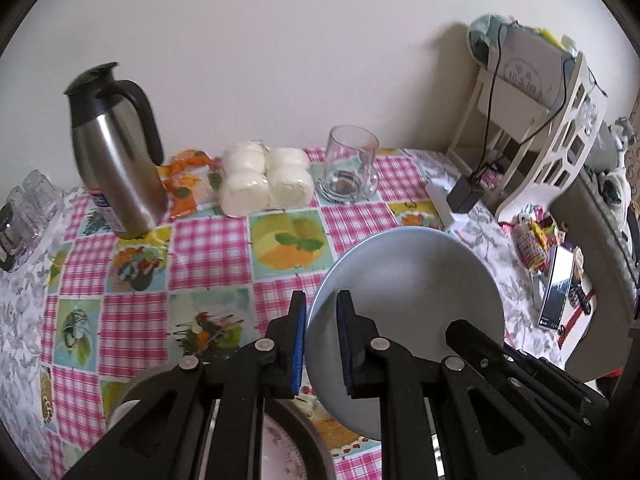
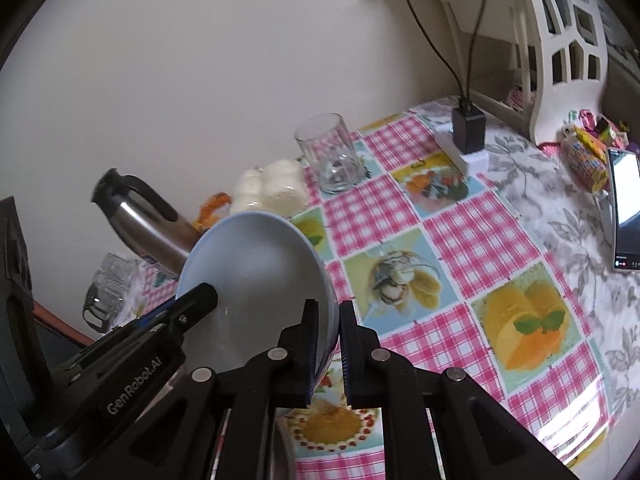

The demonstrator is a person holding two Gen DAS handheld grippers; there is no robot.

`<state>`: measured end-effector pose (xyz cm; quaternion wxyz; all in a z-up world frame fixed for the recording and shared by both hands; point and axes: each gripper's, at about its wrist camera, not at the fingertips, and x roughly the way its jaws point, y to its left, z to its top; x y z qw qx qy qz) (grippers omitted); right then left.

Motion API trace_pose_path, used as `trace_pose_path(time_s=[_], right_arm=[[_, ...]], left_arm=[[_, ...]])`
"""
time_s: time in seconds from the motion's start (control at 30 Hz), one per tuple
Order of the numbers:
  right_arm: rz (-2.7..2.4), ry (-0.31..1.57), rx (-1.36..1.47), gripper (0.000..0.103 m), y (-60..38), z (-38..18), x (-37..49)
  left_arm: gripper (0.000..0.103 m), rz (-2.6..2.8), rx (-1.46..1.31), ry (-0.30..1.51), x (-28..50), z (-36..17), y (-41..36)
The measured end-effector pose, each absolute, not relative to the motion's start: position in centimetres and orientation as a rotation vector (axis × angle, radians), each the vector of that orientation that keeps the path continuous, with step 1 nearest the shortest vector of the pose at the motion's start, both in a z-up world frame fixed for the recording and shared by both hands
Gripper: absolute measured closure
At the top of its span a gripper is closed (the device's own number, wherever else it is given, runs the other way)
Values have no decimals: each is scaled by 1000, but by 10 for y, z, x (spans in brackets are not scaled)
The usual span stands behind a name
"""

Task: Organize plates and bowls
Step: 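Carry the plain white bowl with both grippers over the basin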

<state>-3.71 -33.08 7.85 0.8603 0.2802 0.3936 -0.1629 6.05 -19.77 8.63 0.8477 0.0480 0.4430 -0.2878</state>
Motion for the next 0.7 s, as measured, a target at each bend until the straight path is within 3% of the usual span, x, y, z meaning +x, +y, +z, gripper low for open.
trace_pose_path(time_s=[0.7], right_arm=[[-154,823,507,92,-233,94,-19]], left_arm=[[88,-519,-84,909,69,104,-73]])
